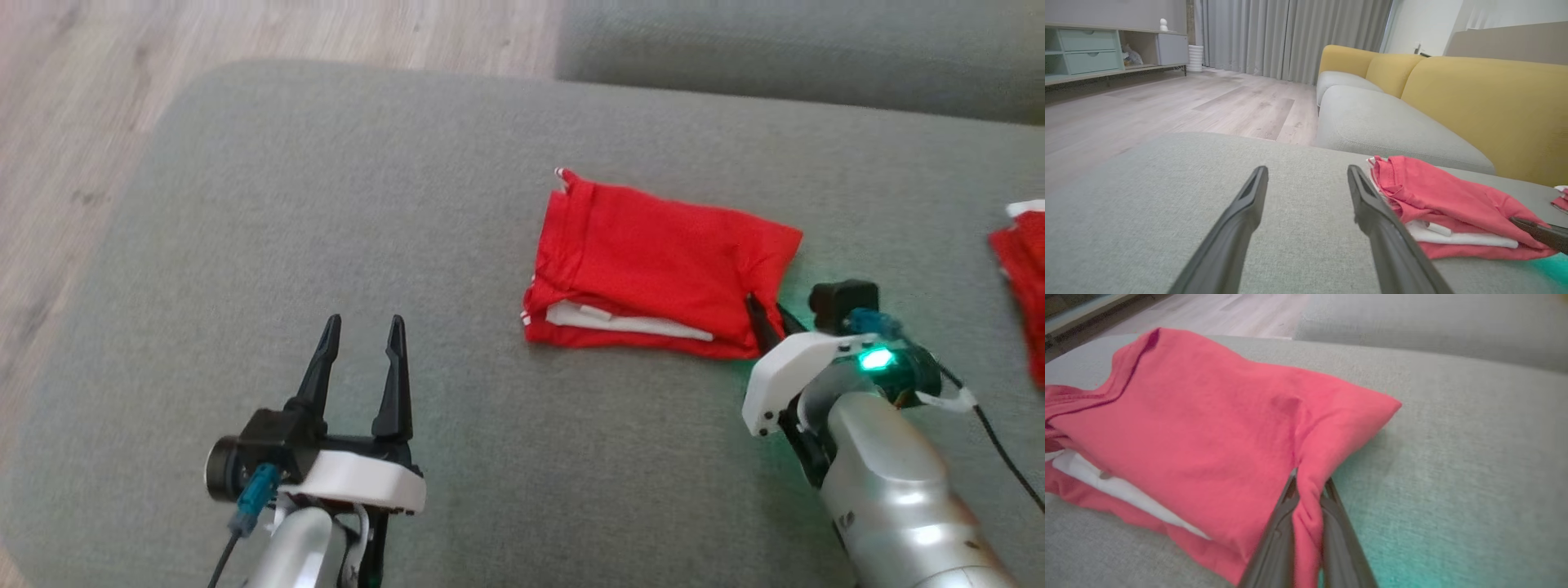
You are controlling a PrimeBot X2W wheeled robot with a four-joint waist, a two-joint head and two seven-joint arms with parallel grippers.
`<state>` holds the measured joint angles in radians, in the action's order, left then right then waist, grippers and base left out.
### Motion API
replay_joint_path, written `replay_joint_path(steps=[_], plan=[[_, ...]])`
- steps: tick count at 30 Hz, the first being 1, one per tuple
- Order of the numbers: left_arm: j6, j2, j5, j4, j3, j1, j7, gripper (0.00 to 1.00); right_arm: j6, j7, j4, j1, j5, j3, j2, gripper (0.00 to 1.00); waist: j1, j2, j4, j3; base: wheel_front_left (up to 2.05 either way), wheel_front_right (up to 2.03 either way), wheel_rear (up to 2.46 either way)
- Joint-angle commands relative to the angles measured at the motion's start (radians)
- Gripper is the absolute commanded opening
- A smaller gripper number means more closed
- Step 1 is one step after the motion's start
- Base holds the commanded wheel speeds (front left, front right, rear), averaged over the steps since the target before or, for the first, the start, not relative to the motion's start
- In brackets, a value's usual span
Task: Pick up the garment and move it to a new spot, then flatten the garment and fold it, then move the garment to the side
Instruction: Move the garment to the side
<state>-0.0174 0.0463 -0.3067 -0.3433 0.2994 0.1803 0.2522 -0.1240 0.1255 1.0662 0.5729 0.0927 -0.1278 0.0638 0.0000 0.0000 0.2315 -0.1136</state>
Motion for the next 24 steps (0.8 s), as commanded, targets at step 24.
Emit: replay_joint_path(steps=[24], plan=[[0.011,0.004,0.021,0.074,0.000,0.063,0.010,1.00,-0.007,-0.121,-0.213,0.173,-0.014,-0.313,0.472,0.00,0.0000,0.0000,-0.230,-0.074,0.00,0.00,0.00]])
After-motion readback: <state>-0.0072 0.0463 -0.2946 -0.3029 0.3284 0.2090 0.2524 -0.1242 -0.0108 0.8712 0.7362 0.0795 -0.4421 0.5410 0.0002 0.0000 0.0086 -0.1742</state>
